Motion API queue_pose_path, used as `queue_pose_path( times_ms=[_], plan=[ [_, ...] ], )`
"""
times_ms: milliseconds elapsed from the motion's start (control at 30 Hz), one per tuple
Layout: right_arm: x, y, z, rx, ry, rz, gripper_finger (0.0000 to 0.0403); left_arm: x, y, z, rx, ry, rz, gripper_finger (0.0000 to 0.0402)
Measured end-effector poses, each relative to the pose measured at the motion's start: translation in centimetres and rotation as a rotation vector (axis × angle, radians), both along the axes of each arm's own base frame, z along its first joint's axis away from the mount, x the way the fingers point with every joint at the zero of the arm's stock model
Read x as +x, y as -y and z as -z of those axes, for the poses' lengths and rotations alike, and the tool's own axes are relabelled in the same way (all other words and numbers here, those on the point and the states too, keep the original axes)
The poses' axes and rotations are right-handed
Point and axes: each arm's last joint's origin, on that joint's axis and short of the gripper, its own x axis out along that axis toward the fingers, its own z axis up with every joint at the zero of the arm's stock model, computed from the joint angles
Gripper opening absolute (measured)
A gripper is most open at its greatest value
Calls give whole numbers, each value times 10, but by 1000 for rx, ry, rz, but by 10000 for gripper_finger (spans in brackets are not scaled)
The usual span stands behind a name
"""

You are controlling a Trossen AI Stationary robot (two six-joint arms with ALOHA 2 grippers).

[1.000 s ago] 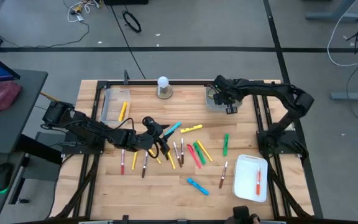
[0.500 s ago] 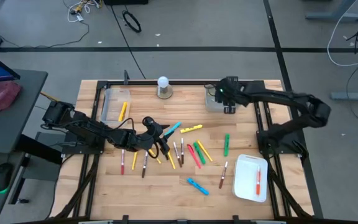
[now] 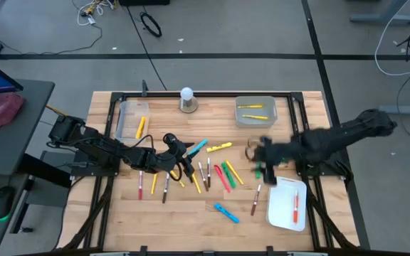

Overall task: Pick & Place Markers
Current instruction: Put the brown marker into the white bin

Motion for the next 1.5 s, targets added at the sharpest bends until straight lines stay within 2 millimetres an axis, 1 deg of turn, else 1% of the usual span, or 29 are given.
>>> queue_pose_path(
  times_ms=[100, 233, 300, 400, 500, 600, 733, 933, 1100, 1200, 1400, 1433, 1500],
  plan=[
    [2, -27, 15, 94, 45, -43, 173, 0, 0, 0, 0, -1, 0, 177],
    [4, -42, 33, 205, -63, -38, 185, 0, 0, 0, 6, -5, 2, 177],
    [8, -47, 42, 214, -122, -115, 196, 0, 0, 0, 11, -7, 4, 177],
    [13, -54, 59, 209, -217, -329, 208, 0, -1, 0, 31, -20, 9, 177],
    [15, -58, 79, 108, -296, -537, 208, 1, -4, 0, 33, -22, 0, 177],
    [18, -58, 99, -49, -337, -683, 203, 1, -8, 0, 33, -22, -15, 177],
    [24, -59, 118, -217, -352, -794, 194, 2, -12, 0, 14, -22, 1, 177],
    [28, -59, 136, -369, -385, -907, 180, 3, -11, 1, -5, -20, 26, 177],
    [29, -58, 141, -464, -395, -929, 151, 3, -10, 1, -16, -14, 26, 177],
    [30, -58, 141, -484, -392, -943, 117, 3, -11, 1, -22, -10, 23, 177],
    [30, -57, 141, -511, -390, -937, 24, 3, -11, 1, -23, -10, 23, 177],
    [31, -57, 141, -519, -387, -933, 16, 3, -11, 1, -23, -10, 23, 177],
    [32, -57, 141, -530, -375, -916, 13, 3, -11, 1, -22, -10, 23, 177]
  ],
)
